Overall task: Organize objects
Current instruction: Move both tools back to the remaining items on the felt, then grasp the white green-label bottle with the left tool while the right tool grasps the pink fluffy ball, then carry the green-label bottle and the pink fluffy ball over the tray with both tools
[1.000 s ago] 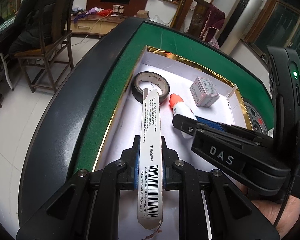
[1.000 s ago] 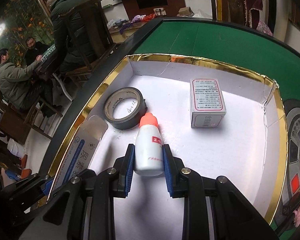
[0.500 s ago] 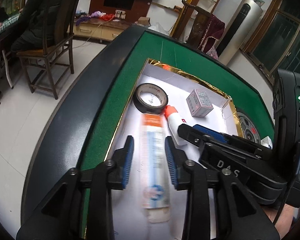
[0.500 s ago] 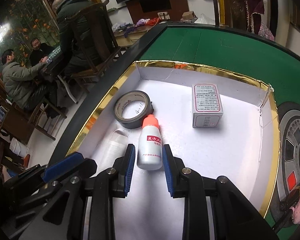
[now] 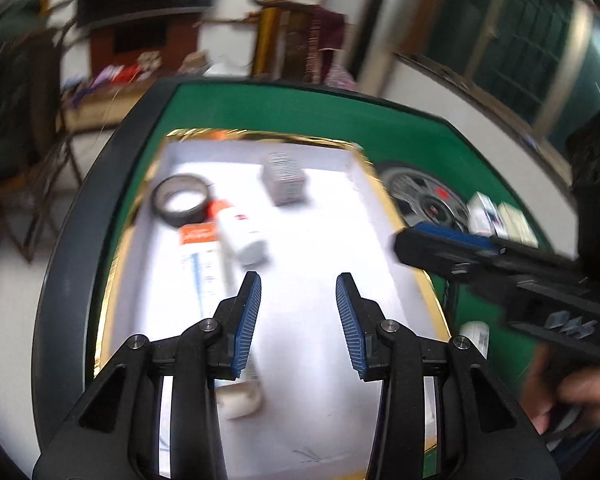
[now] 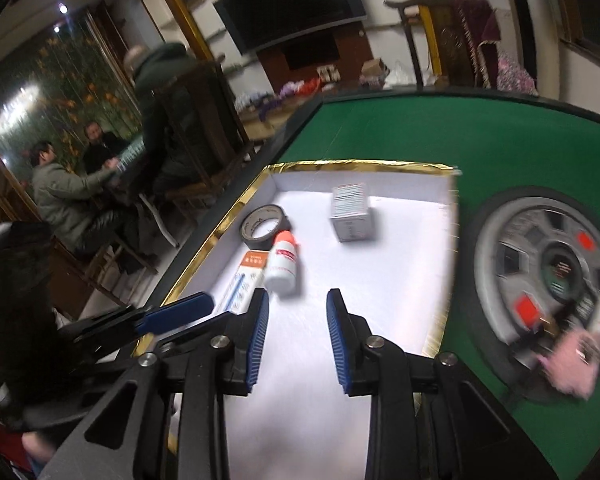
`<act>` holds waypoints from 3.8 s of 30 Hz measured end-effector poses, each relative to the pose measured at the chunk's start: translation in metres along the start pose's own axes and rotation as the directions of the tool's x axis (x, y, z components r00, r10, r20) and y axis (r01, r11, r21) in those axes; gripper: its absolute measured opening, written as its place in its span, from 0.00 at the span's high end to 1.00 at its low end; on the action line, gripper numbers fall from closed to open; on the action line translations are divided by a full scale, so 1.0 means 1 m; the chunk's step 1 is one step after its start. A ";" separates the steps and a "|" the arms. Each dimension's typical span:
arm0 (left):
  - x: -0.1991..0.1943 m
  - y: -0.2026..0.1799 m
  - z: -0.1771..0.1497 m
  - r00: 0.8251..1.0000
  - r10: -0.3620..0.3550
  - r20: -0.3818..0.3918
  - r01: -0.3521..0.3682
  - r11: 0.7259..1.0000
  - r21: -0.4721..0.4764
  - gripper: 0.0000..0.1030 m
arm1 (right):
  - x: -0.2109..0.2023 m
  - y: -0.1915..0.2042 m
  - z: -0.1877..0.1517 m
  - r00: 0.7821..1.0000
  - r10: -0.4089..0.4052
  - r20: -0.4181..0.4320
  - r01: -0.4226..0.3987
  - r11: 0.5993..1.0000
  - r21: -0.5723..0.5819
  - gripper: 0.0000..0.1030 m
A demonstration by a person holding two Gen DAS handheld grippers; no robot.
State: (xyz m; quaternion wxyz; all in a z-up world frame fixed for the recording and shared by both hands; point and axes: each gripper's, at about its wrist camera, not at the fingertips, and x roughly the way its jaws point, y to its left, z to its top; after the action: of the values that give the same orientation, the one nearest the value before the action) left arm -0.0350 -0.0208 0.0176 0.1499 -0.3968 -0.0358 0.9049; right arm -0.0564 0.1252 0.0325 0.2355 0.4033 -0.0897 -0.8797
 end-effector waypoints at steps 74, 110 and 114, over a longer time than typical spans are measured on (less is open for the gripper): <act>0.054 -0.199 -0.078 0.993 0.004 -0.116 0.045 0.910 0.412 0.24 | -0.102 -0.158 -0.089 0.966 -0.256 -0.018 0.256 0.967 -0.007 0.63; 0.017 -0.162 -0.046 0.999 -0.039 0.031 0.031 0.968 0.248 0.68 | -0.108 -0.152 -0.093 0.948 -0.311 0.072 0.313 0.950 -0.018 0.62; 0.012 -0.146 -0.037 0.999 -0.029 0.045 0.020 0.979 0.202 0.68 | -0.112 -0.151 -0.092 0.949 -0.299 0.095 0.301 0.954 -0.007 0.62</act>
State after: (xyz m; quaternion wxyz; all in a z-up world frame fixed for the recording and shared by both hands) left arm 0.0200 0.1196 0.0109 0.1996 -0.3573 0.0474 0.9112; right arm 0.0237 0.3148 -0.0060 0.0989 0.3684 -0.0288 -0.9239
